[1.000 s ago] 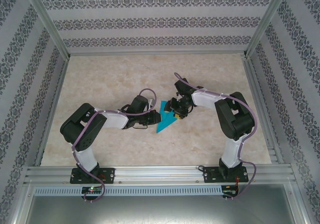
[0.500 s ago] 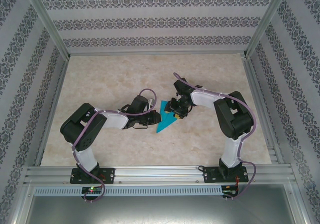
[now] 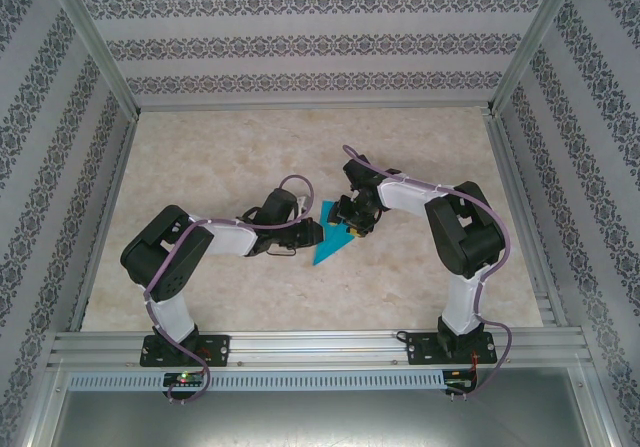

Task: Fold a paper plane with a square sheet of paper (pick it up from the middle)
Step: Fourth fold the wing at the center of the table.

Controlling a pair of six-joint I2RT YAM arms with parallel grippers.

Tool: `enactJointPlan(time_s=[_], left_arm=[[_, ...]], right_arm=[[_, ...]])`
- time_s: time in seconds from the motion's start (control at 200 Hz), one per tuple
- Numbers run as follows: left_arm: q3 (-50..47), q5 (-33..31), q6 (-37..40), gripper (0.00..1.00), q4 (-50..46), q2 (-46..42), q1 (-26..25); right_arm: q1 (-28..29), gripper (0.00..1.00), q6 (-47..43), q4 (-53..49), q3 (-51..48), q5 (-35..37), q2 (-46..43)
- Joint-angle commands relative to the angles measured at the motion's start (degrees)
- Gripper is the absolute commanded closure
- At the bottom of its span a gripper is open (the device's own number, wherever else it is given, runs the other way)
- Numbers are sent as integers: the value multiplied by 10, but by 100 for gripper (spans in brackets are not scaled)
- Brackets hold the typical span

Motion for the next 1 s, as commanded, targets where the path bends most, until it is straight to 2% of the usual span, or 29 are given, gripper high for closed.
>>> enactJointPlan(time_s=[0.0, 0.425, 0.994], left_arm=[[20, 8, 8, 84, 0, -4, 6], [57, -17, 25, 86, -47, 31, 6], [58, -12, 19, 86, -41, 45, 6]], right_arm=[[4, 44, 3, -49, -66, 141, 128], [3, 44, 5, -50, -66, 143, 135], [5, 49, 0, -50, -65, 150, 154]])
